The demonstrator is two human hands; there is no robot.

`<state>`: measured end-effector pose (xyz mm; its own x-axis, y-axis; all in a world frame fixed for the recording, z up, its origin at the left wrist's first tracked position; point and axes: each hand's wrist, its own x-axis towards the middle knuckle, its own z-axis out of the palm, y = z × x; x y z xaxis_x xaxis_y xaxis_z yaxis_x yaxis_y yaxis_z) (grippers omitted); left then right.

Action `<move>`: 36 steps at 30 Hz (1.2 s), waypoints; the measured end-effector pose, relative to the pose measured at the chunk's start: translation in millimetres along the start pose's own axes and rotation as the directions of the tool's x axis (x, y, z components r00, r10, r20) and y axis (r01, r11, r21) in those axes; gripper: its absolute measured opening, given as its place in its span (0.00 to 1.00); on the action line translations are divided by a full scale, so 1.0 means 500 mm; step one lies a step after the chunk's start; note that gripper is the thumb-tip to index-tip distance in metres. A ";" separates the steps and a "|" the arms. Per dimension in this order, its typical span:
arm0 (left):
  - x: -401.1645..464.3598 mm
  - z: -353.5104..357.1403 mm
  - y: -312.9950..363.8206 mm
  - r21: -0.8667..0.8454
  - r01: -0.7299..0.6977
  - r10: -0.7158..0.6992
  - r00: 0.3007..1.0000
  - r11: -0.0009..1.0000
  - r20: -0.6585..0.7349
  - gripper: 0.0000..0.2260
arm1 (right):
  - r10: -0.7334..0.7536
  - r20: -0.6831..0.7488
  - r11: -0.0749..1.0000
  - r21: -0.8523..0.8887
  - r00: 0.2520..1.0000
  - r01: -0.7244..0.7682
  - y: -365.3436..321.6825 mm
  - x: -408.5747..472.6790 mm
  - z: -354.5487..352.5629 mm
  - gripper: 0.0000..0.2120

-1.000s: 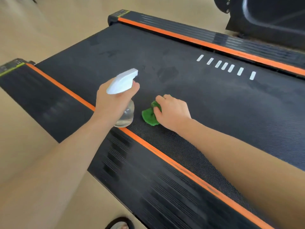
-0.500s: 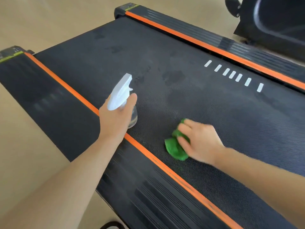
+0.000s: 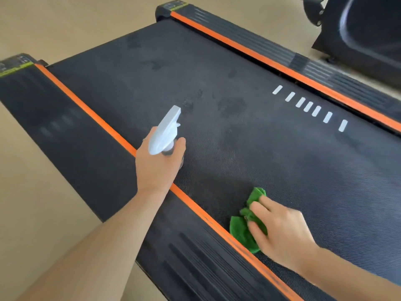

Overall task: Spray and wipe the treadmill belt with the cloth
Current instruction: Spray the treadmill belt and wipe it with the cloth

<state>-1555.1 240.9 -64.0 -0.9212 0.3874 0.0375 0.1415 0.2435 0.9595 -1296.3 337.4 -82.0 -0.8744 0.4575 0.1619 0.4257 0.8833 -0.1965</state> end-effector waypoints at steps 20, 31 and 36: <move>0.024 0.008 -0.007 0.054 -0.010 0.008 1.000 0.998 0.023 0.05 | 0.152 -0.035 0.988 0.044 0.988 -0.150 -0.025 0.161 0.048 0.10; 0.028 0.010 -0.007 0.090 -0.015 0.015 1.000 0.996 0.003 0.07 | -0.033 -0.106 0.999 -0.002 0.994 0.033 0.037 0.257 0.077 0.09; 0.028 0.010 -0.018 0.047 0.000 0.001 1.000 0.999 -0.015 0.09 | 0.230 -0.152 0.972 -0.016 0.961 -0.236 0.015 0.451 0.111 0.09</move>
<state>-1567.7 248.5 -73.4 -0.9265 0.3738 0.0428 0.1586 0.2848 0.9454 -1503.2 441.5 -100.9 -0.7069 0.6588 0.2575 0.6234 0.7522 -0.2132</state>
